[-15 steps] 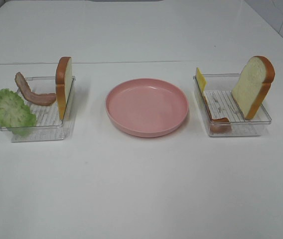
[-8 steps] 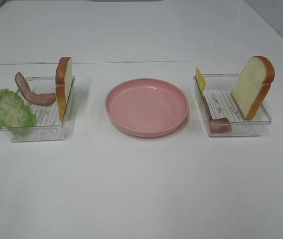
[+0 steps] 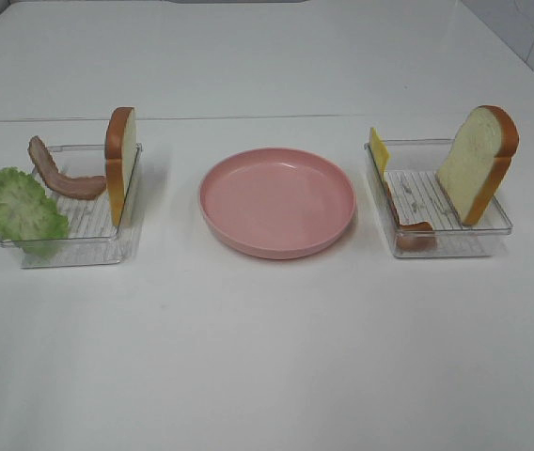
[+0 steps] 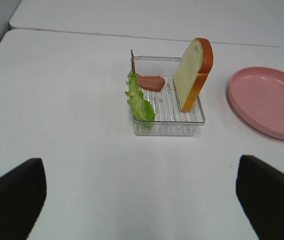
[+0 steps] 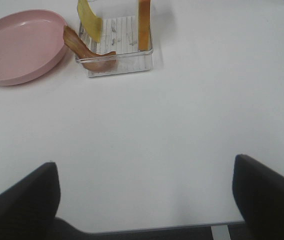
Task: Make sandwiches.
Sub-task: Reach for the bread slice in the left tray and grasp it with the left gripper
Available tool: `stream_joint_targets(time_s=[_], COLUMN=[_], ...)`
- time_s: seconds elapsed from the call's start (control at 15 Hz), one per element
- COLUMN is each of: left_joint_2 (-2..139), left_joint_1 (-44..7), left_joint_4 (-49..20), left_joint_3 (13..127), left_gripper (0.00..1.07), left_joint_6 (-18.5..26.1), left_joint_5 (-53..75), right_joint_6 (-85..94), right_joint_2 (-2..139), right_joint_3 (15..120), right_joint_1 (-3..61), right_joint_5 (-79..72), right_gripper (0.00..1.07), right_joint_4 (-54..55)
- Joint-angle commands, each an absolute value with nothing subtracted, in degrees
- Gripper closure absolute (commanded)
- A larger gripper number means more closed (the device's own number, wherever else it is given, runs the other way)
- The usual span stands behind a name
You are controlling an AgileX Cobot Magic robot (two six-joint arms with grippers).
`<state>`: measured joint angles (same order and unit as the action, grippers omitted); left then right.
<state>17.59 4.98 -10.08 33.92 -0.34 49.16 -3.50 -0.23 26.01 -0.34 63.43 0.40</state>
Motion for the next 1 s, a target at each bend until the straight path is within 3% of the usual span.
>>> stream_joint_targets(time_s=[0.07, 0.47, 0.73, 0.93, 1.0], left_joint_2=[30.71, 61.99, 75.4, 85.08, 88.35], left_joint_1=[5.04, 5.04, 4.81, -0.63, -3.27], left_joint_4=[-12.83, -14.84, -17.25, -13.29, -11.17], left_joint_3=[40.28, 60.85, 72.02, 80.1, 82.85], left_gripper=[0.12, 0.12, 0.12, 0.12, 0.12], left_joint_6=[0.0, 0.8, 0.0, -3.84, -7.16], left_joint_5=[47.9, 56.78, 58.44, 61.13, 61.71], right_joint_6=[-3.04, -3.04, -3.04, -3.04, -3.04], right_joint_2=[-2.06, -2.06, -2.06, -2.06, -2.06], right_joint_3=[25.78, 25.78, 25.78, 25.78, 25.78], right_joint_1=[-0.63, -0.63, -0.63, -0.63, -0.63], right_joint_5=[62.97, 62.97, 62.97, 62.97, 62.97], right_gripper=[0.18, 0.18, 0.18, 0.18, 0.18], right_joint_4=[0.63, 0.63, 0.63, 0.63, 0.63])
